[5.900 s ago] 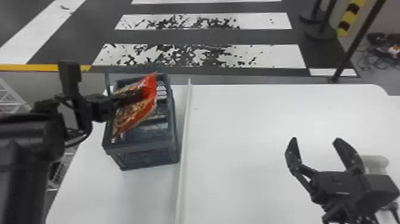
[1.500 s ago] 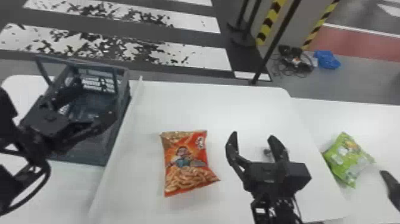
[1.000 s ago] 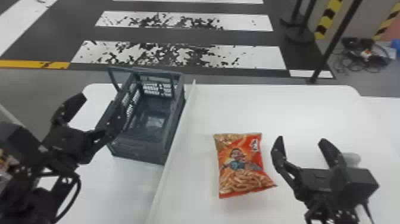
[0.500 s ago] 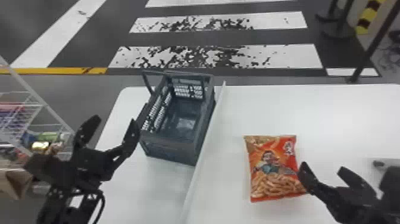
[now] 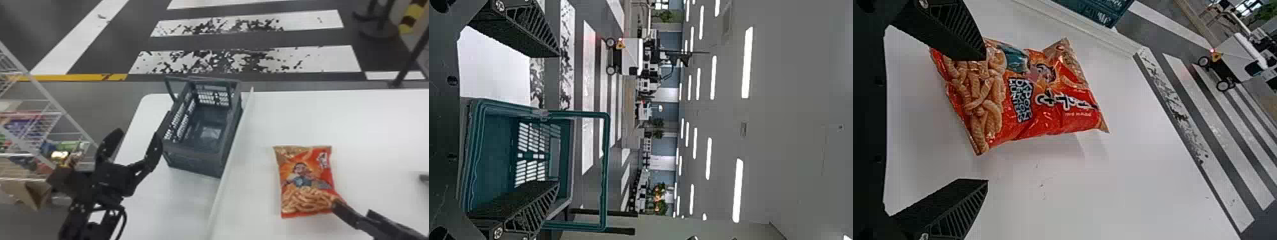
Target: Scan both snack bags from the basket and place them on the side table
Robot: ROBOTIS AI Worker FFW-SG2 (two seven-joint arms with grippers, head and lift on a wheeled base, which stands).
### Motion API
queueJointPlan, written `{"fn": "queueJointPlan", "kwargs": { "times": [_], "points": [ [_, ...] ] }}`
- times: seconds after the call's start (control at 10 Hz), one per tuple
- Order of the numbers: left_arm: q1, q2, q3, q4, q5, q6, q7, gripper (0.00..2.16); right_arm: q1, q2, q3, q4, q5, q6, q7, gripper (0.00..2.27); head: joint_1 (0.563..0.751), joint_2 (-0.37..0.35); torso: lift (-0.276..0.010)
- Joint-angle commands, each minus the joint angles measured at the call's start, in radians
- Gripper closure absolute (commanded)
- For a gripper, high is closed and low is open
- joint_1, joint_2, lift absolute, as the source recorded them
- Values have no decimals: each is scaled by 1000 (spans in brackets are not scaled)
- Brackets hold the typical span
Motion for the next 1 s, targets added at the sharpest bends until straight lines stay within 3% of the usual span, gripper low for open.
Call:
{"fn": "queueJointPlan", "kwargs": {
  "times": [0.0,0.9],
  "points": [
    [0,0,0,4,0,0,0,87,-28,1,-19,26,-18,72,10,46,695,204,-75],
    [2,6,-3,18,8,0,-13,87,-195,1,-53,233,-121,167,43,87,695,232,-75]
  ]
}}
